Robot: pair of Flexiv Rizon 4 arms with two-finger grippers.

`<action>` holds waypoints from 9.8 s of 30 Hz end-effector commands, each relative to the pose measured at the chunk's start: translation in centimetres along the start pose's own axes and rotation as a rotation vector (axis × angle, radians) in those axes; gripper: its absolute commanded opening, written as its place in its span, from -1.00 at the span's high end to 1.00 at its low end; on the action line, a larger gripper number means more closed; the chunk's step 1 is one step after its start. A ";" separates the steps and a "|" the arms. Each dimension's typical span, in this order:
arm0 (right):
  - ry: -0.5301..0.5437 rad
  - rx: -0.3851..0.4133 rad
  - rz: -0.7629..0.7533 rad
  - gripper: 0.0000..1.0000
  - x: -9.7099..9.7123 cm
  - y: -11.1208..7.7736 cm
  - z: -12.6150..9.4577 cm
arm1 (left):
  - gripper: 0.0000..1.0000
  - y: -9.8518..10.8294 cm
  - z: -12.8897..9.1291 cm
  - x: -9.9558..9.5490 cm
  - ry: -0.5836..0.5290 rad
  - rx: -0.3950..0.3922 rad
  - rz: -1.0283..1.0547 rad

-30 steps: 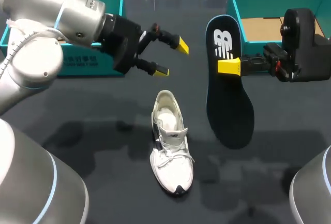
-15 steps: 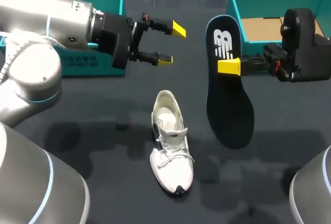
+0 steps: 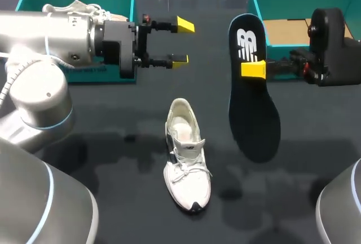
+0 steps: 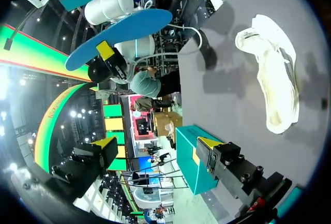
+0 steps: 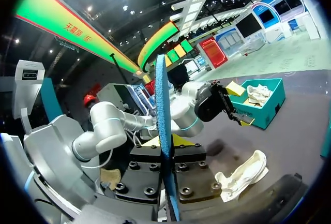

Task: Take the shoe out of the shoebox, open the shoe tongue, remove and reinsert the insole, then place the shoe into the shoebox

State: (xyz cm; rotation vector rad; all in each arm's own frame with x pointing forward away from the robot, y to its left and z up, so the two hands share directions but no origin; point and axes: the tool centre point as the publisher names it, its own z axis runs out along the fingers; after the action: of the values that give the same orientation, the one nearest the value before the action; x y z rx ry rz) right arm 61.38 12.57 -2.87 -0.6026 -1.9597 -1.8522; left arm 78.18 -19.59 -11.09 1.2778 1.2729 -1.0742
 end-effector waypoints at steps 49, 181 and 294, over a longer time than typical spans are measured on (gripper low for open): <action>0.000 0.000 0.298 1.00 -12.3 3.7 -1.3 | -1.00 1.1 0.0 0.1 0.001 -0.059 -0.055; 0.050 -0.086 0.952 -1.00 -26.0 4.6 3.3 | 1.00 3.0 7.0 2.7 -0.004 -0.065 -0.037; 0.057 -0.163 0.912 -1.00 -22.6 1.7 -1.1 | 1.00 -2.4 -4.6 2.6 0.412 0.408 -2.867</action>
State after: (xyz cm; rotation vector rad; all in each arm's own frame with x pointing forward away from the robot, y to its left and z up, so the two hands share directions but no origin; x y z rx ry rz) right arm 81.29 10.36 -13.63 -1.2157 -1.1604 -1.3962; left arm 75.11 -14.76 -12.89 -0.9226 2.8002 -2.5168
